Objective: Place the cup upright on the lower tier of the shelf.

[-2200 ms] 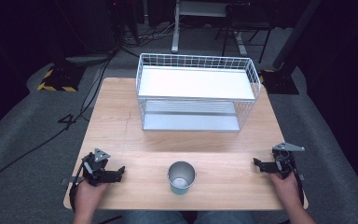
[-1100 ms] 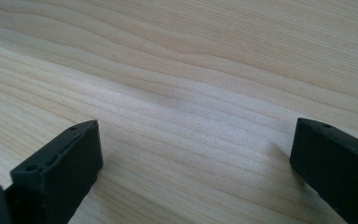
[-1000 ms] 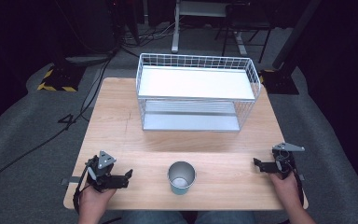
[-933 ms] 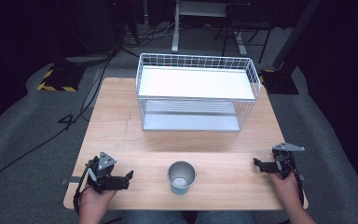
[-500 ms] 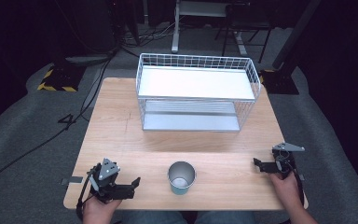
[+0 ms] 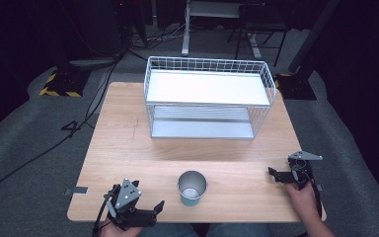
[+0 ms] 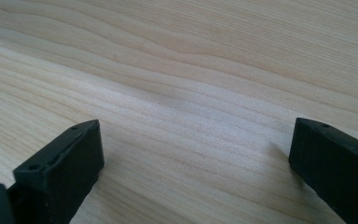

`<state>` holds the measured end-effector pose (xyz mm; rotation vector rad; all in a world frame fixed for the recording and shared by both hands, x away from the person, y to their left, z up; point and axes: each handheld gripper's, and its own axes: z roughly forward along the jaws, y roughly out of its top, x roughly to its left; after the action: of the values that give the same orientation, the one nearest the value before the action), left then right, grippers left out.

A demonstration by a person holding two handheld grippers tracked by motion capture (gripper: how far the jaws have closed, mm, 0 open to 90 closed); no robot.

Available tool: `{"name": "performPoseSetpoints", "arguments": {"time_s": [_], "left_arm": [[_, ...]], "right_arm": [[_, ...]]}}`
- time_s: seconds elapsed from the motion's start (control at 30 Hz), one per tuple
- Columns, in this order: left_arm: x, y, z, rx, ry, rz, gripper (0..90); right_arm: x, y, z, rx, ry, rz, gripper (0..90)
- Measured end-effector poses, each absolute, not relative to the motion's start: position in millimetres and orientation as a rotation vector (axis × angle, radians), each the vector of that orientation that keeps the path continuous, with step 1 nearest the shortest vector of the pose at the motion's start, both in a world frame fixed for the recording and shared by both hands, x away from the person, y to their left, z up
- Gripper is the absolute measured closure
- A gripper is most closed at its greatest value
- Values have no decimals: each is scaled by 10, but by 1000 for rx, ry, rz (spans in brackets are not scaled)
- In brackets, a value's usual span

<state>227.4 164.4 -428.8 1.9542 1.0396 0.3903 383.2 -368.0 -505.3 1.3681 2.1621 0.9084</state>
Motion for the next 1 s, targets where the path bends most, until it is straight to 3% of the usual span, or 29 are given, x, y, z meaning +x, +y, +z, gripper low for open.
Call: {"name": "performPoseSetpoints", "arguments": {"time_s": [1.0], "left_arm": [[2313,1002,-4578,2005,887,298,4]], "right_arm": [[3832,-3680,-5053,1367,2162,909,35]]}}
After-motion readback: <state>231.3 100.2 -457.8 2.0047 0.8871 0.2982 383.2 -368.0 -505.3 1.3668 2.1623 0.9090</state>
